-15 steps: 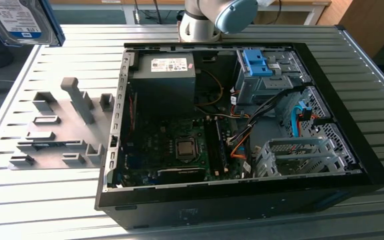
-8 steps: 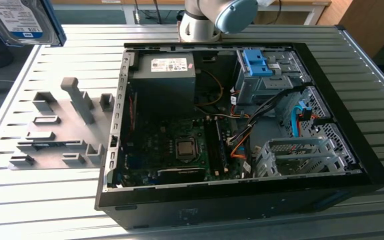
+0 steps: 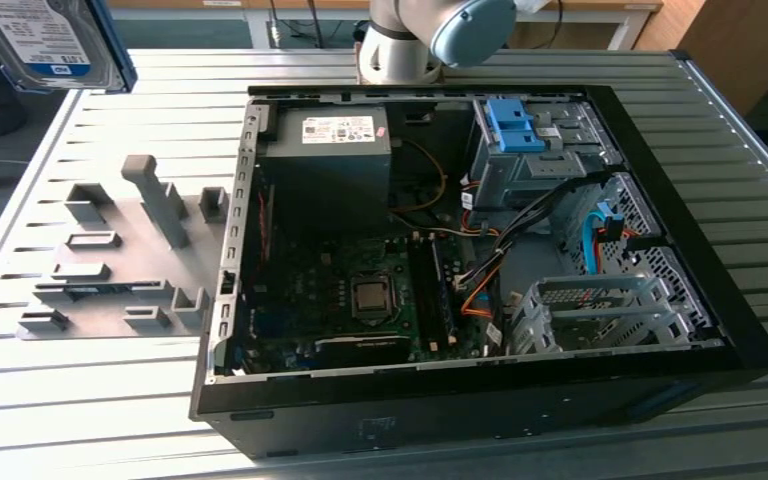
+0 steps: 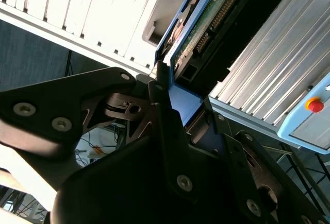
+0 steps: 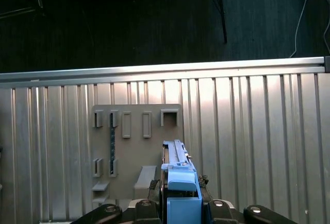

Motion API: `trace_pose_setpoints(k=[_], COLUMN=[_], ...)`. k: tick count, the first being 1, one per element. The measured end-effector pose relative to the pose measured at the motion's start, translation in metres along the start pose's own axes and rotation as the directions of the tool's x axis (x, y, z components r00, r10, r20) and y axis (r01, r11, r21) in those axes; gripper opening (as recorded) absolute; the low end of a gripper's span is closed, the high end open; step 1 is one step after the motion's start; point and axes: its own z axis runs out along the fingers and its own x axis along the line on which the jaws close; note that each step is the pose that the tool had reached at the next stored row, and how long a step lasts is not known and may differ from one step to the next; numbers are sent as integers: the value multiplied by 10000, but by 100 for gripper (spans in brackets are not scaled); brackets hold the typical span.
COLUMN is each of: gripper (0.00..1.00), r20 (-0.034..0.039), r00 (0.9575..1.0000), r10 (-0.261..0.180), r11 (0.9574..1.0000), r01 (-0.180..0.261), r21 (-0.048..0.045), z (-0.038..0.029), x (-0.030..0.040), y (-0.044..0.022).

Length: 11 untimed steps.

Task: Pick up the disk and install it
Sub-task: 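Pick up the disk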

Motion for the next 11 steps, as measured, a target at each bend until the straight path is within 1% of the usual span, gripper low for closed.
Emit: trace_pose_setpoints(k=[5, 11], gripper=[36, 36], r20=[0, 0], r00=[10000, 10000], r10=[-1, 0], r11=[10000, 10000], r01=[1, 0], r21=[0, -1], z=[0, -1], x=[-3, -4], y=[-51, -62])
